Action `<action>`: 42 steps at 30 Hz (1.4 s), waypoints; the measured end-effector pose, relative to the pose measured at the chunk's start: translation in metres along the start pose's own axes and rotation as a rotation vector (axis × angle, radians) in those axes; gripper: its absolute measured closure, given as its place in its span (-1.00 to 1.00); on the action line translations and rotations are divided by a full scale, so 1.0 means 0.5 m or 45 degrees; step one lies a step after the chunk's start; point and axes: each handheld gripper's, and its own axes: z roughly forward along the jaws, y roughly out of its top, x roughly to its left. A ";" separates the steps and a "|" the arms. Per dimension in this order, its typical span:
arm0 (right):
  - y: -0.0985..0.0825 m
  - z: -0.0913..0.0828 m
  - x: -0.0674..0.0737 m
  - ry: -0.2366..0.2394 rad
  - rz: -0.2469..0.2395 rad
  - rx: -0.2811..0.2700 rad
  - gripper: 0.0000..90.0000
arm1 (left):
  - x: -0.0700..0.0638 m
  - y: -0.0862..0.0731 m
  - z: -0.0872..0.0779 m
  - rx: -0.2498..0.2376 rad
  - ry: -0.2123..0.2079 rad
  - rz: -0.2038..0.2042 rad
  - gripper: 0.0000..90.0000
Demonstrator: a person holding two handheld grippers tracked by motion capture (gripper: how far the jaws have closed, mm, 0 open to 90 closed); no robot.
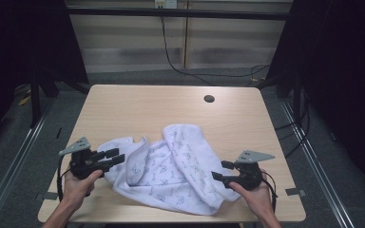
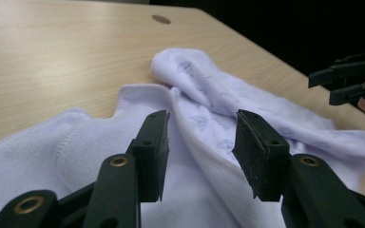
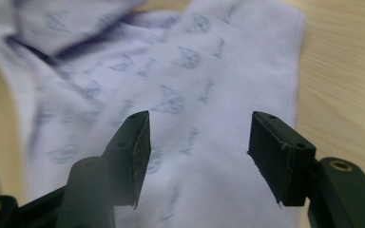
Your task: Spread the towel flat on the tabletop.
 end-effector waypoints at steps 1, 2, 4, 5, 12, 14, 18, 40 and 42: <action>0.003 0.020 -0.010 -0.014 0.004 0.019 -0.10 | 0.006 -0.004 0.017 0.037 -0.001 -0.008 0.20; 0.007 0.039 -0.021 -0.022 0.010 0.038 -0.10 | 0.011 -0.009 0.032 0.067 0.020 -0.002 0.19; 0.015 0.075 -0.042 -0.060 0.013 0.082 -0.13 | 0.022 -0.025 0.056 0.159 0.039 0.002 0.16; 0.018 0.091 -0.052 -0.076 0.017 0.102 -0.12 | 0.026 -0.036 0.062 0.187 0.057 0.014 0.20; 0.012 0.142 -0.058 -0.183 -0.097 0.165 -0.01 | 0.029 -0.068 0.056 0.258 0.057 0.042 0.42; 0.012 0.142 -0.053 -0.167 -0.118 0.157 0.30 | 0.025 -0.072 0.052 0.262 0.062 0.050 0.43; 0.018 0.141 -0.058 -0.187 -0.128 0.172 0.90 | 0.017 -0.082 0.033 0.267 0.060 0.055 0.47; 0.039 0.012 -0.199 -0.502 0.120 0.008 0.28 | -0.034 -0.112 -0.077 0.131 -0.075 0.002 0.43; 0.037 0.011 -0.178 -0.453 0.102 0.001 0.26 | -0.028 -0.100 -0.076 0.099 -0.054 -0.006 0.43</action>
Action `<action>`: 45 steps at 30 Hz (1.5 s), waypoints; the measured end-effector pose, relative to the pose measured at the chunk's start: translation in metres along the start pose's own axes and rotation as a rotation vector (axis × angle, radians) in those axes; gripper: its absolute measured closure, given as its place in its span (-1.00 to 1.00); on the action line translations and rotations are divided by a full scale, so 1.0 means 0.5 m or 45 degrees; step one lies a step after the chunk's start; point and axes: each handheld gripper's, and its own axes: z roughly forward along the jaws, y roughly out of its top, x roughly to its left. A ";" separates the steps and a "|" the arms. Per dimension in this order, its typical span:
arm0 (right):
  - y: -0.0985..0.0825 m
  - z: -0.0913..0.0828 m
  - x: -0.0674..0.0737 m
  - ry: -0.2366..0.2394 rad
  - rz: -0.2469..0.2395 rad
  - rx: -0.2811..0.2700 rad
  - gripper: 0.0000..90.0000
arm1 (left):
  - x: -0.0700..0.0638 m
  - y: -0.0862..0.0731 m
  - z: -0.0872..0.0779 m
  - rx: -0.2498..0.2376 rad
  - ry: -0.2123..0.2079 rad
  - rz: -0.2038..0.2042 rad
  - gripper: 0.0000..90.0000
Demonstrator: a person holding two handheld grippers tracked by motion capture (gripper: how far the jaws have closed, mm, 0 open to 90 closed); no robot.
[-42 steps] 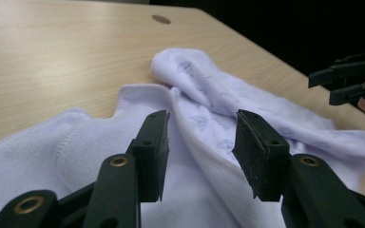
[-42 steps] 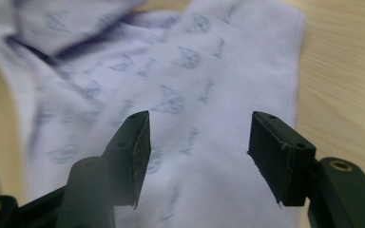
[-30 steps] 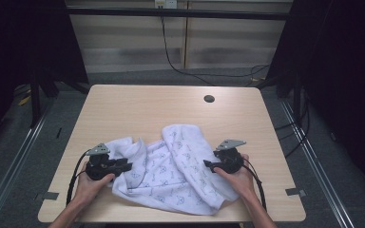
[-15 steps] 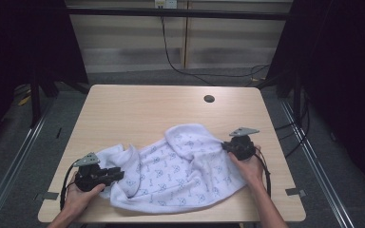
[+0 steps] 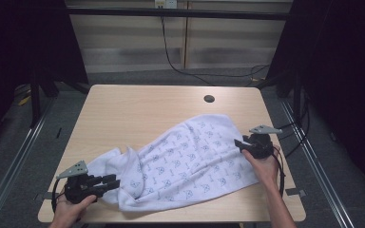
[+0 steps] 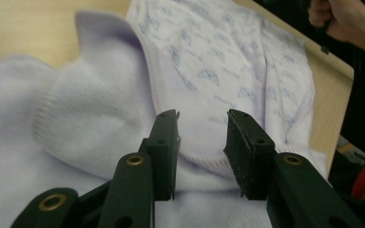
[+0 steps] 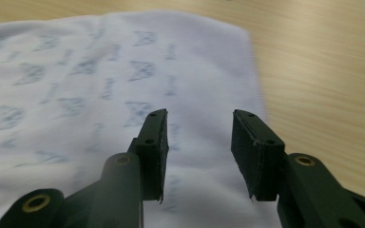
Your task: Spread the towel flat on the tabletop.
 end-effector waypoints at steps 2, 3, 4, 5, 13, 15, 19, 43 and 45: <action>-0.004 0.000 0.025 0.064 -0.004 -0.007 0.23 | 0.009 0.011 0.003 -0.024 0.023 -0.013 0.43; -0.006 0.001 0.042 0.097 -0.015 -0.007 0.23 | 0.014 0.017 0.006 -0.026 0.035 -0.010 0.43; -0.007 0.004 0.059 0.137 -0.024 -0.012 0.23 | 0.018 0.021 0.009 -0.028 0.056 -0.015 0.43; -0.008 0.009 0.077 0.166 -0.043 -0.011 0.23 | 0.024 0.023 0.013 -0.027 0.066 -0.027 0.44; 0.027 0.042 0.243 0.417 -0.236 0.007 0.14 | 0.048 0.005 0.040 0.054 0.105 -0.051 0.48; 0.034 0.050 0.286 0.474 -0.289 0.030 0.12 | 0.044 0.000 0.050 0.091 0.118 -0.036 0.48; 0.021 0.069 0.356 0.551 -0.389 0.093 0.08 | 0.029 -0.004 0.066 0.144 0.105 0.018 0.51; -0.050 0.045 0.281 0.477 -0.470 0.174 0.83 | -0.035 0.001 0.070 0.132 -0.046 0.011 0.34; -0.054 0.038 0.268 0.459 -0.461 0.177 0.82 | -0.026 0.011 0.062 0.103 -0.028 -0.001 0.31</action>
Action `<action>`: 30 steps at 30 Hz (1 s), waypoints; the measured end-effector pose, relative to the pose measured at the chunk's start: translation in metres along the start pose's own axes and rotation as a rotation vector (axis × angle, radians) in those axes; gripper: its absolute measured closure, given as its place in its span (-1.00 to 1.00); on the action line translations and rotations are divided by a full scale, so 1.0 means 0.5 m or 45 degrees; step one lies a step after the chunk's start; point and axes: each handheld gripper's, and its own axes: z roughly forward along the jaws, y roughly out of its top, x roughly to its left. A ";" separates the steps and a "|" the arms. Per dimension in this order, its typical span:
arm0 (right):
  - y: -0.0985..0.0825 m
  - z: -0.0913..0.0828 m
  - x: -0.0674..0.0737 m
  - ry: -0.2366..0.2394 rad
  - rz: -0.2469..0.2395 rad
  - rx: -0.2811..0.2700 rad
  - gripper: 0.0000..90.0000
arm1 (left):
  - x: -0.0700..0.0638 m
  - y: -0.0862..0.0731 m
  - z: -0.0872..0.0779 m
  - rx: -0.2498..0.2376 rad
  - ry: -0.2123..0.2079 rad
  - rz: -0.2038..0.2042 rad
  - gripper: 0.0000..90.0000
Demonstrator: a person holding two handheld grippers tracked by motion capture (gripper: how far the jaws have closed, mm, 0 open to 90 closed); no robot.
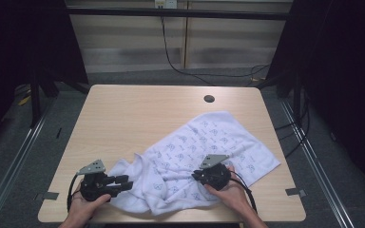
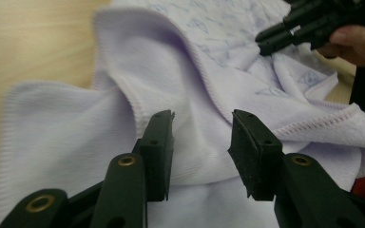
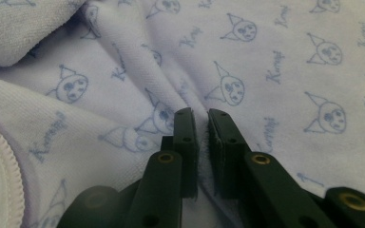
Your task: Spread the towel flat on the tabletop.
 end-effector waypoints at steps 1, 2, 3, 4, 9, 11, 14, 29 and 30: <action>-0.005 -0.003 -0.002 0.002 0.015 -0.007 0.81 | 0.005 0.004 -0.004 -0.016 0.017 -0.009 0.30; -0.009 -0.007 -0.005 -0.002 0.026 -0.009 0.79 | 0.011 0.008 -0.006 -0.030 0.025 -0.027 0.30; -0.012 -0.010 -0.006 -0.004 0.033 -0.008 0.75 | 0.017 0.013 -0.005 -0.032 0.045 -0.029 0.30; -0.014 -0.013 -0.007 -0.009 0.041 -0.002 0.67 | 0.023 0.018 -0.002 -0.029 0.063 -0.025 0.30; -0.005 -0.024 -0.006 -0.007 0.091 -0.058 0.33 | 0.051 0.020 0.016 -0.004 0.120 -0.030 0.36; 0.009 -0.024 0.000 0.013 0.100 -0.102 0.28 | 0.054 0.012 0.021 0.025 0.115 -0.019 0.40; 0.040 -0.010 0.013 0.050 0.099 -0.138 0.24 | 0.057 -0.003 0.036 0.087 0.107 -0.011 0.43; 0.227 0.157 0.074 0.255 0.080 -0.208 -0.12 | 0.027 -0.014 0.036 0.124 0.054 0.038 0.39; 0.232 0.162 0.078 0.268 0.080 -0.211 -0.11 | 0.027 -0.014 0.036 0.125 0.055 0.040 0.39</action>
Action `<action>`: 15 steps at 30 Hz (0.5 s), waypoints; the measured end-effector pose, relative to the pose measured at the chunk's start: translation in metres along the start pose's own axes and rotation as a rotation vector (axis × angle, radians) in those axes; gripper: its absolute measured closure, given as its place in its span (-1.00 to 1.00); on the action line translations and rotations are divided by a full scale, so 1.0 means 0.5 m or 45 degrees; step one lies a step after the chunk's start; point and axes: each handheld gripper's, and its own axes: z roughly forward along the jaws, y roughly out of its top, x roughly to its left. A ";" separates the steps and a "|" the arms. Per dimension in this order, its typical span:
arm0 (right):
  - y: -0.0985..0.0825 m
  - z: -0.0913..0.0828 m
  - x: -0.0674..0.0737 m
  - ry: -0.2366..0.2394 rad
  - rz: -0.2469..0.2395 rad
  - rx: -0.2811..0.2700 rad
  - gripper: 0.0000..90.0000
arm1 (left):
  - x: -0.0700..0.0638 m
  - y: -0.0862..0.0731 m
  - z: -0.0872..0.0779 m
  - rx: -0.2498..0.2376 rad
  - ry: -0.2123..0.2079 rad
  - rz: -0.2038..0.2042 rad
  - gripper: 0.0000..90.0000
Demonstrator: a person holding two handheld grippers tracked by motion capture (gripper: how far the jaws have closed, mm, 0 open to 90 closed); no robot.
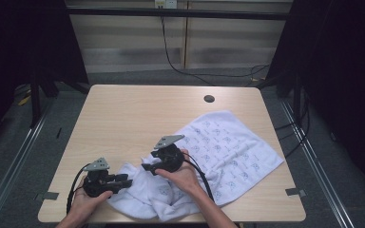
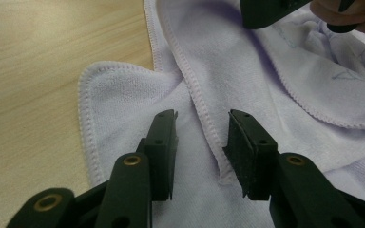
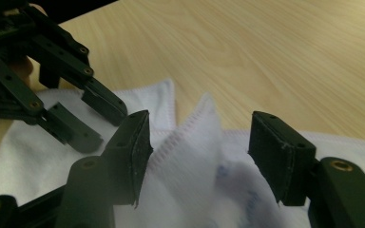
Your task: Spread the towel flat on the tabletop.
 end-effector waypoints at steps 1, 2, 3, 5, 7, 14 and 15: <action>0.002 0.005 0.003 0.009 0.002 -0.004 -0.12 | 0.000 0.000 0.000 -0.001 0.001 -0.001 0.39; 0.004 0.010 0.006 0.015 0.001 0.000 -0.12 | -0.001 0.000 0.001 0.000 0.003 0.001 0.39; 0.004 0.016 0.008 0.012 -0.008 0.019 -0.11 | -0.001 0.000 0.001 -0.001 0.002 0.000 0.39; 0.002 0.024 0.008 -0.017 -0.013 0.068 0.17 | 0.000 0.000 0.001 -0.001 0.000 -0.002 0.39; -0.005 0.020 0.005 -0.039 -0.017 0.045 0.67 | 0.000 0.001 -0.002 -0.005 0.001 -0.007 0.37; -0.027 -0.068 0.013 -0.043 -0.006 -0.065 0.89 | 0.026 0.019 -0.027 -0.106 0.037 -0.046 0.27; -0.033 -0.081 0.013 -0.037 0.000 -0.071 0.89 | 0.033 0.024 -0.025 -0.098 0.059 -0.055 0.26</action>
